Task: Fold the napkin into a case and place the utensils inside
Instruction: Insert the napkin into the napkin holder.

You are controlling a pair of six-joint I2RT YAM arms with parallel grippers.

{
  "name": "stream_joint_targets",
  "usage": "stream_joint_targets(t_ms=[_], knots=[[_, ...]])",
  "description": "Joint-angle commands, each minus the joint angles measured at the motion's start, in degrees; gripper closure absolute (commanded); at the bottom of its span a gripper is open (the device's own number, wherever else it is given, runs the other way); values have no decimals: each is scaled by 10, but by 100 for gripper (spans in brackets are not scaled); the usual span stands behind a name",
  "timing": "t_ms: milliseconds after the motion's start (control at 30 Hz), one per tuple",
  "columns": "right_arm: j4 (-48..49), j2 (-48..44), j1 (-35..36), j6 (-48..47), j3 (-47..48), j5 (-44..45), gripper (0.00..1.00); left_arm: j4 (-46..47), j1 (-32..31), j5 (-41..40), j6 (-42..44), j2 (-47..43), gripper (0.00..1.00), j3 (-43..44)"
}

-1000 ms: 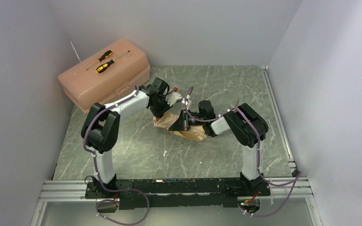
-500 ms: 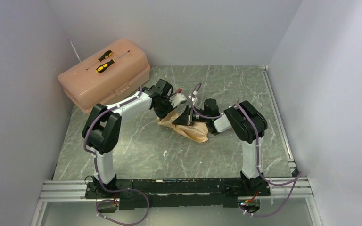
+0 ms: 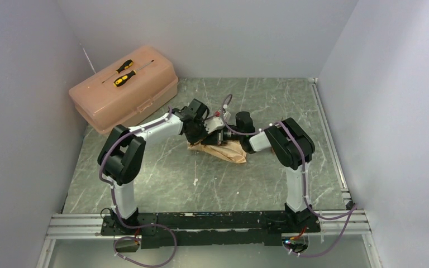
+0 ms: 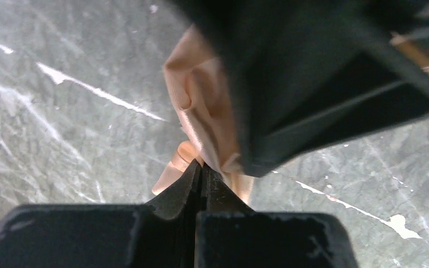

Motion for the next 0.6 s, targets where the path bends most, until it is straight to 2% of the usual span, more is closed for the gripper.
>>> stream_joint_targets(t_ms=[0,133,267,433,567], knots=[[-85,17,-2,-24,35,65,100,15,-26,-1,25,-28,97,-14],[-184,26,-3,-51,39,129,100,15,-32,-6,28,-28,97,-11],[-196,28,-11,-53,18,159,100,12,-32,-8,35,-28,97,-10],[-189,56,-28,-47,29,130,100,2,-34,-2,65,-37,97,-24],[-236,92,-33,-59,76,100,100,4,-40,-2,124,-49,97,-46]])
